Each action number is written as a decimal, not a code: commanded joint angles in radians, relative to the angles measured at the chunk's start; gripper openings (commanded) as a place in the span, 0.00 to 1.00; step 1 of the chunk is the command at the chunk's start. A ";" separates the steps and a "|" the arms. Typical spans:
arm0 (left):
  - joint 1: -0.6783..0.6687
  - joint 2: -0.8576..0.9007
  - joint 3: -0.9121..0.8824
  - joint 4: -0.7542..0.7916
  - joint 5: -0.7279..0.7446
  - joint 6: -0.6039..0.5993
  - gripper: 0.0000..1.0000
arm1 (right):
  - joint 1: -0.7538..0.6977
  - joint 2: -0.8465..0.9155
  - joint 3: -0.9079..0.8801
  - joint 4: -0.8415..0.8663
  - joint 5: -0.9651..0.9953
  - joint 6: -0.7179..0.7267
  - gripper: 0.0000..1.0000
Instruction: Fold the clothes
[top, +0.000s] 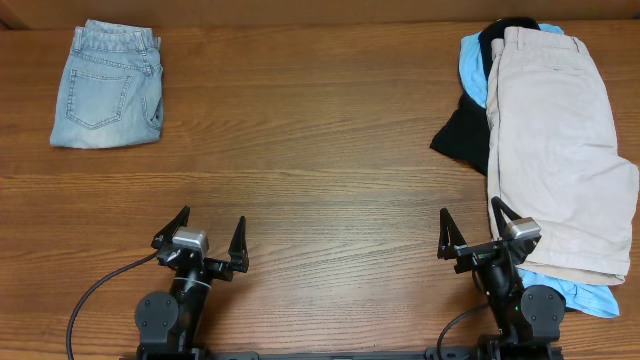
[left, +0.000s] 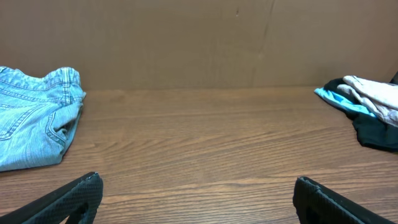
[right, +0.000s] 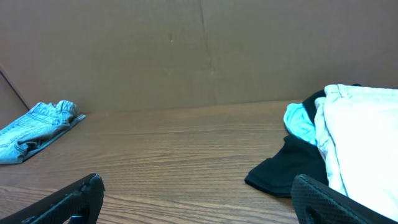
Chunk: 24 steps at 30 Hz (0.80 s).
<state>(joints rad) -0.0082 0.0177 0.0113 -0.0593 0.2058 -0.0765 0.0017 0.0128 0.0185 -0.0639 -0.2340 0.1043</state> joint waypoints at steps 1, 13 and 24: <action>-0.005 -0.013 -0.006 0.004 -0.002 -0.014 1.00 | 0.005 -0.010 -0.011 0.009 -0.014 0.000 1.00; -0.005 -0.010 0.089 -0.045 0.074 -0.013 1.00 | 0.004 -0.010 0.056 0.055 -0.024 0.000 1.00; -0.005 0.302 0.458 -0.197 0.077 0.002 1.00 | 0.003 0.169 0.474 -0.122 0.026 -0.092 1.00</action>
<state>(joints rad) -0.0082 0.2050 0.3466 -0.2222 0.2626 -0.0761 0.0017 0.0914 0.3603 -0.1440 -0.2283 0.0719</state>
